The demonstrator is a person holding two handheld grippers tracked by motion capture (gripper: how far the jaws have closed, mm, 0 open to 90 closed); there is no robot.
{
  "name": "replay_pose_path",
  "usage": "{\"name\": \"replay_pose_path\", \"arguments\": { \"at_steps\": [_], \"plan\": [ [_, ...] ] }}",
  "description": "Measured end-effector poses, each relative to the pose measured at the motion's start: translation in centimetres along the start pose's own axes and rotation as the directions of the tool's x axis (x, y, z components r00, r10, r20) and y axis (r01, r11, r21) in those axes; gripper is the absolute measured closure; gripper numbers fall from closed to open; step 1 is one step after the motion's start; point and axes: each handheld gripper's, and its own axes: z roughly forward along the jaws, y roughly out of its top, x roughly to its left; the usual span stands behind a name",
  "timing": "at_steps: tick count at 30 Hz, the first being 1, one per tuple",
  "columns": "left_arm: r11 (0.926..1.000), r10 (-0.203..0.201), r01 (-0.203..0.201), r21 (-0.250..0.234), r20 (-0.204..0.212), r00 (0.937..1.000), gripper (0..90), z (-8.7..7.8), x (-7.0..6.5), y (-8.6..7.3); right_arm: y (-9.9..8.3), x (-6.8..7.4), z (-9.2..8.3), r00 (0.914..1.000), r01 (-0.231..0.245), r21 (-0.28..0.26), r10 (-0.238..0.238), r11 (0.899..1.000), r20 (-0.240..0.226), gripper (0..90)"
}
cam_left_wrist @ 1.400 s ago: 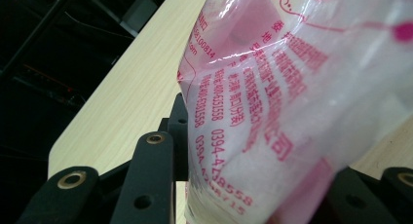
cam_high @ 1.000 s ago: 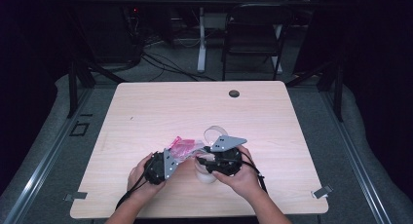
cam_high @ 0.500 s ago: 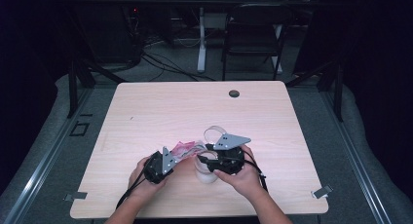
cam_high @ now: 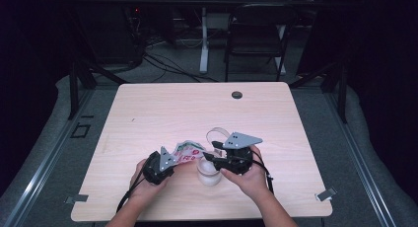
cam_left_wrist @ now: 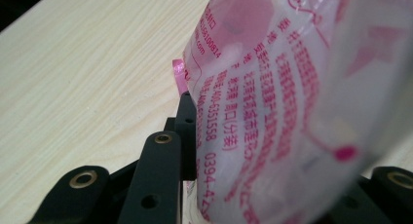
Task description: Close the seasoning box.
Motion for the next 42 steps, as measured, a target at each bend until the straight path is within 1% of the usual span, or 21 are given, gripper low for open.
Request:
{"name": "replay_pose_path", "arguments": {
  "at_steps": [3,4,6,7,8,10,12,15,18,23,25,28,29,32,34,36,37,39,40,41,42],
  "plan": [
    [0.9989,-0.046,0.046,-0.005,0.023,0.9987,71.4,0.1,0.4,-0.2,0.0,-0.1,-0.1,1.0,-0.006,0.003,0.006,1.0,0.007,51.5],
    [0.9989,-0.046,0.046,-0.005,0.023,0.9987,71.6,0.1,0.4,-0.2,0.0,-0.1,-0.1,1.0,-0.006,0.003,0.006,1.0,0.007,51.5],
    [0.9961,-0.087,0.088,-0.01,0.044,0.9952,71.8,0.2,0.9,-0.4,0.0,-0.2,-0.1,0.9999,-0.008,0.0,0.008,1.0,0.01,51.4],
    [0.9935,-0.112,0.113,-0.014,0.052,0.9923,72.1,0.2,1.1,-0.5,-0.1,-0.2,-0.1,0.9999,-0.007,-0.002,0.007,1.0,0.012,51.4],
    [0.9891,-0.145,0.147,-0.016,0.069,0.987,72.4,0.2,1.4,-0.6,-0.1,-0.3,-0.1,0.9999,-0.008,-0.001,0.008,1.0,0.014,51.3],
    [0.9831,-0.179,0.181,-0.022,0.085,0.9801,72.7,0.2,1.9,-0.8,-0.1,-0.3,-0.1,0.9998,-0.009,-0.002,0.01,1.0,0.016,51.3],
    [0.9753,-0.216,0.219,-0.026,0.096,0.9716,73.1,0.3,2.3,-1.0,-0.1,-0.3,-0.1,0.9998,-0.012,-0.002,0.012,1.0,0.019,51.3],
    [0.9608,-0.269,0.275,-0.035,0.117,0.9559,73.8,0.2,2.9,-1.3,-0.1,-0.4,-0.1,0.9998,-0.013,-0.001,0.013,1.0,0.017,51.2],
    [0.9527,-0.294,0.301,-0.045,0.116,0.9488,75.0,0.1,3.4,-1.5,-0.2,-0.4,-0.1,0.9997,-0.014,0.002,0.014,1.0,0.021,51.1],
    [0.9413,-0.323,0.332,-0.062,0.118,0.9389,76.6,-0.2,4.0,-1.6,-0.2,-0.5,-0.1,0.9996,-0.014,0.0,0.014,1.0,0.024,51.0],
    [0.9385,-0.328,0.338,-0.072,0.115,0.9375,76.8,-0.4,4.2,-1.7,-0.2,-0.5,-0.1,0.9996,-0.014,-0.001,0.014,1.0,0.026,50.9],
    [0.9302,-0.346,0.356,-0.091,0.102,0.9325,76.9,-0.8,4.6,-1.8,-0.2,-0.5,-0.1,0.9995,-0.015,-0.003,0.015,1.0,0.027,50.9],
    [0.928,-0.352,0.36,-0.096,0.092,0.9315,77.0,-1.0,4.8,-1.9,-0.2,-0.5,-0.1,0.9995,-0.014,-0.004,0.014,1.0,0.027,50.9],
    [0.9157,-0.381,0.386,-0.112,0.067,0.9223,76.9,-1.5,5.4,-2.2,-0.2,-0.5,-0.2,0.9995,-0.013,-0.006,0.013,1.0,0.029,50.9],
    [0.9129,-0.39,0.391,-0.117,0.034,0.9202,76.9,-1.8,5.9,-2.5,-0.1,-0.5,-0.2,0.9995,-0.014,-0.006,0.014,1.0,0.029,50.9],
    [0.9057,-0.408,0.407,-0.12,0.009,0.9127,76.8,-2.0,6.3,-2.8,-0.1,-0.5,-0.2,0.9995,-0.014,-0.007,0.014,1.0,0.029,50.9],
    [0.9016,-0.419,0.414,-0.125,-0.01,0.9082,76.8,-2.2,6.6,-3.0,-0.1,-0.5,-0.2,0.9995,-0.014,-0.008,0.015,1.0,0.029,50.9],
    [0.8929,-0.438,0.431,-0.131,-0.031,0.8984,76.8,-2.5,7.1,-3.3,-0.1,-0.5,-0.2,0.9994,-0.016,-0.009,0.017,1.0,0.03,50.9],
    [0.881,-0.461,0.452,-0.138,-0.036,0.8867,76.8,-2.6,7.5,-3.6,-0.1,-0.5,-0.1,0.9994,-0.017,-0.008,0.017,1.0,0.029,50.9],
    [0.8817,-0.462,0.452,-0.135,-0.048,0.8857,76.7,-2.7,7.7,-3.7,-0.1,-0.5,-0.1,0.9995,-0.013,-0.007,0.014,1.0,0.028,50.9],
    [0.8798,-0.467,0.456,-0.134,-0.063,0.8821,76.8,-2.9,7.9,-3.9,-0.1,-0.5,-0.1,0.9995,-0.014,-0.007,0.014,1.0,0.028,50.9]
  ]
}}
